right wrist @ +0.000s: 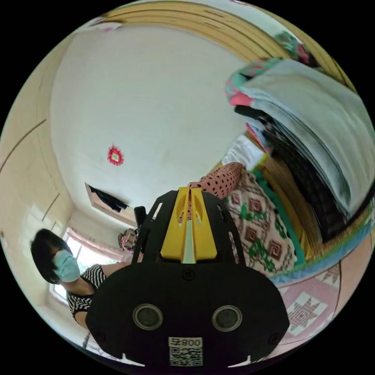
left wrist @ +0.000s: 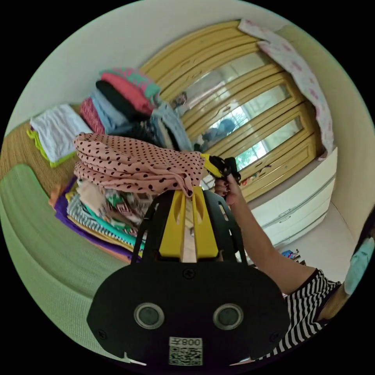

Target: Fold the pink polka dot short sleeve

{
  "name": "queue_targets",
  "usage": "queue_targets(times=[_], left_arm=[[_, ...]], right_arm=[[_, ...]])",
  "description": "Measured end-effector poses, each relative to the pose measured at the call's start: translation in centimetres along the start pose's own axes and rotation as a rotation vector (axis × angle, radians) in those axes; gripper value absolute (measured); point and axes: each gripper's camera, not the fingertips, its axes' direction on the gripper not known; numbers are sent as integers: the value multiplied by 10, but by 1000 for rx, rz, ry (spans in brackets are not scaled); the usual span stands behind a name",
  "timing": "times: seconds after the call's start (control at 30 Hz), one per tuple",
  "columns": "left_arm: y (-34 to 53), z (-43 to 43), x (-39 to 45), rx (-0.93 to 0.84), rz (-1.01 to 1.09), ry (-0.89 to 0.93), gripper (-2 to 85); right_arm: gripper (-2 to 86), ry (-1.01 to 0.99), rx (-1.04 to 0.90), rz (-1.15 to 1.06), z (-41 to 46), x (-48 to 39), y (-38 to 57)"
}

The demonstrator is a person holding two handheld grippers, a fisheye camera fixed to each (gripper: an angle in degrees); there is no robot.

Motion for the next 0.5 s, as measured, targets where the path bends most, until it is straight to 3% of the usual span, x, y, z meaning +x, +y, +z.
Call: queue_targets(times=[0.13, 0.5], left_arm=[[-7, 49, -11, -35, -9, 25, 39], [-36, 167, -5, -164, 165, -132, 39]], right_arm=[[1, -12, -1, 113, -35, 42, 30], [2, 121, -75, 118, -94, 27, 35]])
